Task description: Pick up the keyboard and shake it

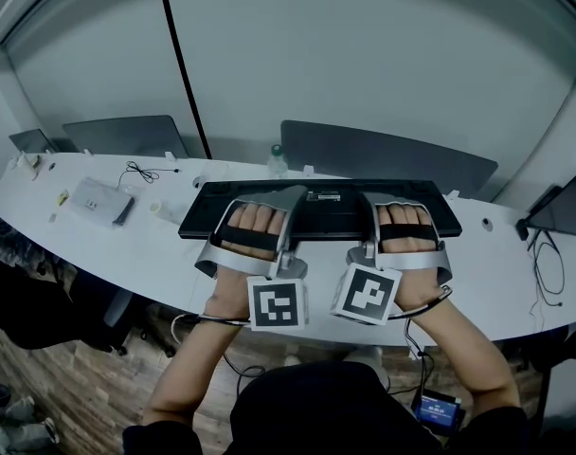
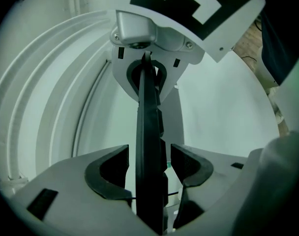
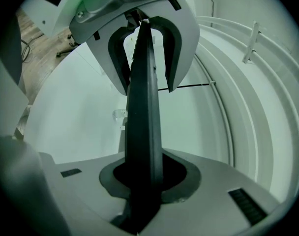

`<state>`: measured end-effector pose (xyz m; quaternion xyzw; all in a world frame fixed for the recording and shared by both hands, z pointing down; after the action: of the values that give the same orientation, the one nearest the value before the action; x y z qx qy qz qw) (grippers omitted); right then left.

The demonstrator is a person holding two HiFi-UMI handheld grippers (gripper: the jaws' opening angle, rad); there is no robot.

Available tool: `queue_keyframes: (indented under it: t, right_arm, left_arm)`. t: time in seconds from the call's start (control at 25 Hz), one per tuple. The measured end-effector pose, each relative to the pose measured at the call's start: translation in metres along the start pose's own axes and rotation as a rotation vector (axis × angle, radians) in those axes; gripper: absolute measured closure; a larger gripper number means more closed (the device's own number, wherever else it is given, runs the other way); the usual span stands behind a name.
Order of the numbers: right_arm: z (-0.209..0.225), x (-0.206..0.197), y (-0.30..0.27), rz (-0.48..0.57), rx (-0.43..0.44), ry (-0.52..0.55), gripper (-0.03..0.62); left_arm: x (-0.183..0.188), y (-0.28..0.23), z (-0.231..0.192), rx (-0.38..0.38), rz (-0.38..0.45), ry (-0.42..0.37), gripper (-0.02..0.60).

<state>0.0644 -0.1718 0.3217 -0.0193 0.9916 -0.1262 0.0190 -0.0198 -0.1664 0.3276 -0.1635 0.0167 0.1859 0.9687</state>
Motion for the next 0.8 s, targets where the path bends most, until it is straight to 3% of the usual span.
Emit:
queue_keyframes:
  t: [0.24,0.8]
  right_arm:
    - [-0.001,0.003,0.003,0.005,0.008,-0.011,0.503]
    - [-0.010,-0.001,0.004,0.005,0.033,0.005,0.499]
  left_arm:
    - [-0.002,-0.001,0.000,0.010,-0.016,0.008,0.367]
    - [0.004,-0.002,0.010,-0.036,0.013,0.084,0.416]
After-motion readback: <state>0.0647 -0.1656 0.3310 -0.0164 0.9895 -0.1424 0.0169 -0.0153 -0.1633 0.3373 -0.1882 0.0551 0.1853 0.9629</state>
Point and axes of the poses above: the fingertips, and each gripper's own axes: y backward along the fingers, z to its right, x out of its top, the point moved 5 cm from there along y, backward along the fingers, and after that the axes turned 4 degrees about -x, right-handed, at the moved point
